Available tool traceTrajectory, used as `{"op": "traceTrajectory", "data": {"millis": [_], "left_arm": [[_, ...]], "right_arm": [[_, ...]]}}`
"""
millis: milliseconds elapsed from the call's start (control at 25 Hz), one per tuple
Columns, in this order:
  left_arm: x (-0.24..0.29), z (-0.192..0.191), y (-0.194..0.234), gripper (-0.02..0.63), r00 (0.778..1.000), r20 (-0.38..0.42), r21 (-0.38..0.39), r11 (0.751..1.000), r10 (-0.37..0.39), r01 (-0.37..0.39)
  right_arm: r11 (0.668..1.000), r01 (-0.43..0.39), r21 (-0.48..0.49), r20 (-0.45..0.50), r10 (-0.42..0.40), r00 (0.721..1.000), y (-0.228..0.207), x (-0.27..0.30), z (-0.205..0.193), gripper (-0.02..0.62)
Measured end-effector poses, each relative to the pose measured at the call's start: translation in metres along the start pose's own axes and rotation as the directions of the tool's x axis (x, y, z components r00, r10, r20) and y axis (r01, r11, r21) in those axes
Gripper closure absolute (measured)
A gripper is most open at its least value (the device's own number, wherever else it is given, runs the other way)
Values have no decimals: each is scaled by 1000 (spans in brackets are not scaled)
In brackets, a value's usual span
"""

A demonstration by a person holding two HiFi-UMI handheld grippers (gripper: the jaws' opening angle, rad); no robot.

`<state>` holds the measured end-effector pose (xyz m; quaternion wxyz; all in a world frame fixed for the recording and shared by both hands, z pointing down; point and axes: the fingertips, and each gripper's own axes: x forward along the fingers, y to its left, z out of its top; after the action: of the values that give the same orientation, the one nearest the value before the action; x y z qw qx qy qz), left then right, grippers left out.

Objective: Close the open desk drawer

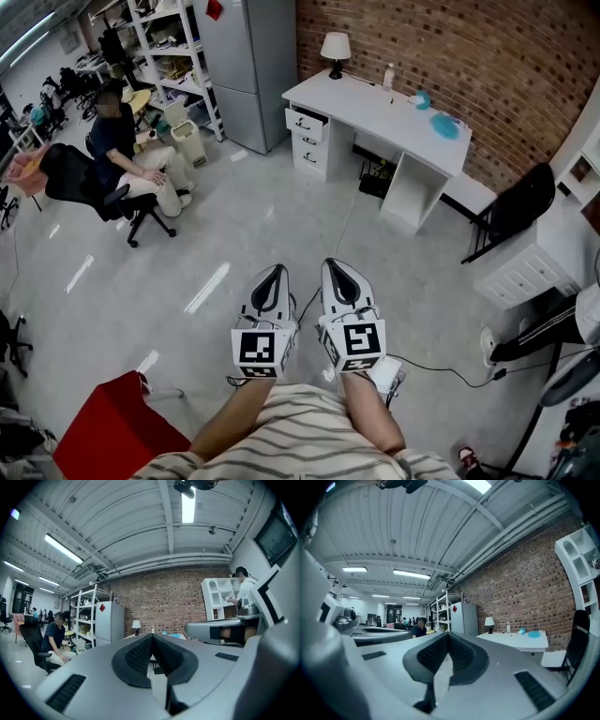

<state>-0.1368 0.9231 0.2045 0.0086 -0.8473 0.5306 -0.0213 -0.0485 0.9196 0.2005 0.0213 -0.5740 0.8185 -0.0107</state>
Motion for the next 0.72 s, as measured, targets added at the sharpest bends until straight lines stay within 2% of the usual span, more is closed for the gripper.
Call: {"op": "traceTrajectory", "data": {"millis": [120, 240, 440, 600, 720], "left_arm": [[54, -2, 3, 600, 1000, 6, 0, 1000, 2, -2], [114, 0, 25, 600, 1000, 17, -11, 1000, 4, -4], [215, -12, 97, 600, 1000, 26, -25, 1000, -1, 2], [328, -4, 164, 600, 1000, 6, -24, 999, -21, 21], [410, 16, 203, 600, 999, 16, -10, 999, -40, 40]], "right_arm": [[1000, 0, -7, -6, 0, 1000, -40, 40, -5, 594], [1000, 1, -29, -10, -1, 1000, -66, 96, -5, 594], [999, 36, -27, -5, -36, 999, -93, 213, -17, 594], [998, 41, -36, 5, -41, 999, -126, 342, -1, 594], [997, 53, -56, 18, -52, 998, -155, 425, 18, 594]]}}
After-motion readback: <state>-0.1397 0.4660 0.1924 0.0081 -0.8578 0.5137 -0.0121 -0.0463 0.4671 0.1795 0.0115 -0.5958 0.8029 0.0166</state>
